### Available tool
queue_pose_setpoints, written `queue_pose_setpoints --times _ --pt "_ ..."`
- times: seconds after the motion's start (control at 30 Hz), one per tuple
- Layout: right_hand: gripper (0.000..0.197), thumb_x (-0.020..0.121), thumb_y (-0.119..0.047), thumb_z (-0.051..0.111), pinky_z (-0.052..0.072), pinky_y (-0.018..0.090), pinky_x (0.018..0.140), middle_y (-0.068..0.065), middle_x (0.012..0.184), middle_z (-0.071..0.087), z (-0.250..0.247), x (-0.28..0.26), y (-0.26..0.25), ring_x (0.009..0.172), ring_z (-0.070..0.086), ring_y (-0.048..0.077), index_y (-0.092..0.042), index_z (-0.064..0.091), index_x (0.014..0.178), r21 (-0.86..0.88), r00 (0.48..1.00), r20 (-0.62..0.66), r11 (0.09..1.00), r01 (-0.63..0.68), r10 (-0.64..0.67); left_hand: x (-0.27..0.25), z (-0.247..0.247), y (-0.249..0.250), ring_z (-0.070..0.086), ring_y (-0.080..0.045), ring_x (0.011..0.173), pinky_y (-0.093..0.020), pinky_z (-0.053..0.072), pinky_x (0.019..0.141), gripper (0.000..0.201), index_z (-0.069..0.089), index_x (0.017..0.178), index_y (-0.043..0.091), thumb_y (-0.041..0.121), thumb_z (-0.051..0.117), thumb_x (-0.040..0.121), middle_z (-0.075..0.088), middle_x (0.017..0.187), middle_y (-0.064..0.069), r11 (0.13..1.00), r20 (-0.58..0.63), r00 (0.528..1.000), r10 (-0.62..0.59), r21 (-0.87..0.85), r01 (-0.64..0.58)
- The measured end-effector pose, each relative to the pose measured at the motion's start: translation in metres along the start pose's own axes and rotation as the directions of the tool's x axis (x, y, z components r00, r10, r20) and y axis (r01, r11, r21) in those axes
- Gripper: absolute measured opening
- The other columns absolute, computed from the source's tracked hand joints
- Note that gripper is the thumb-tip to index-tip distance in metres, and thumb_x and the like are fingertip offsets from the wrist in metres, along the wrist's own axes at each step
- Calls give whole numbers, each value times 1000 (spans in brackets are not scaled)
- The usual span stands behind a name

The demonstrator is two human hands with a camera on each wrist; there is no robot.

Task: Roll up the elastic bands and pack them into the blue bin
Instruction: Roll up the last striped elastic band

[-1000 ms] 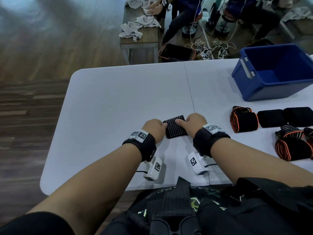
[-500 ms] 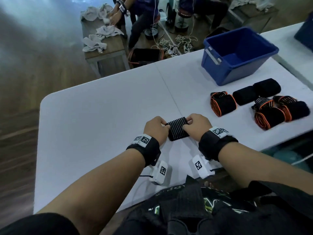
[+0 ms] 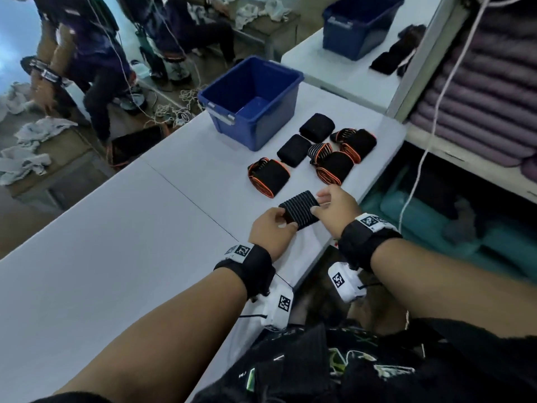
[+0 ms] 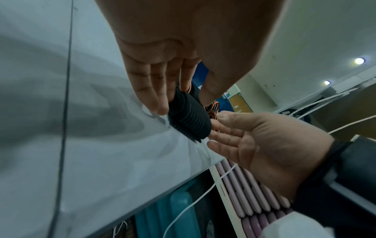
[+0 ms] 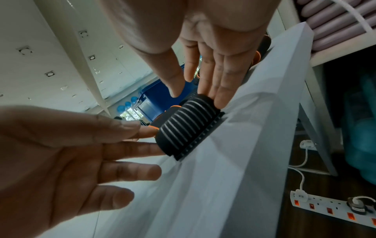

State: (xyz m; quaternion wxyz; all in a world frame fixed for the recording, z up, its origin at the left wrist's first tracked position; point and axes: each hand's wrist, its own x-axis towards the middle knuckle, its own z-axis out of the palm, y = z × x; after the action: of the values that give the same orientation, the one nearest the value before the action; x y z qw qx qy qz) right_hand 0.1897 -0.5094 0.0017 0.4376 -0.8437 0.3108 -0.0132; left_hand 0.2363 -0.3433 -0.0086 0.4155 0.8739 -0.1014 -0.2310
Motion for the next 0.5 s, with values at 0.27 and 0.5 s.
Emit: queue_pose_setpoints --times 0.27,0.5 --pt "65 89 9 57 42 35 111 5 141 54 -15 26 17 130 53 19 -18 38 146 138 957 268 988 75 -110 7 7 3 73 -21 80 -40 61 80 17 66 107 18 19 67 90 74 94 -2 969 -51 990 -128 -218 114" --pt "47 91 -4 61 47 32 102 1 127 60 -63 55 18 117 59 16 -17 50 135 125 897 388 976 178 -213 16 -7 13 70 -22 73 -38 58 67 21 60 116 15 19 63 96 74 91 -9 961 -184 959 -215 -215 174"
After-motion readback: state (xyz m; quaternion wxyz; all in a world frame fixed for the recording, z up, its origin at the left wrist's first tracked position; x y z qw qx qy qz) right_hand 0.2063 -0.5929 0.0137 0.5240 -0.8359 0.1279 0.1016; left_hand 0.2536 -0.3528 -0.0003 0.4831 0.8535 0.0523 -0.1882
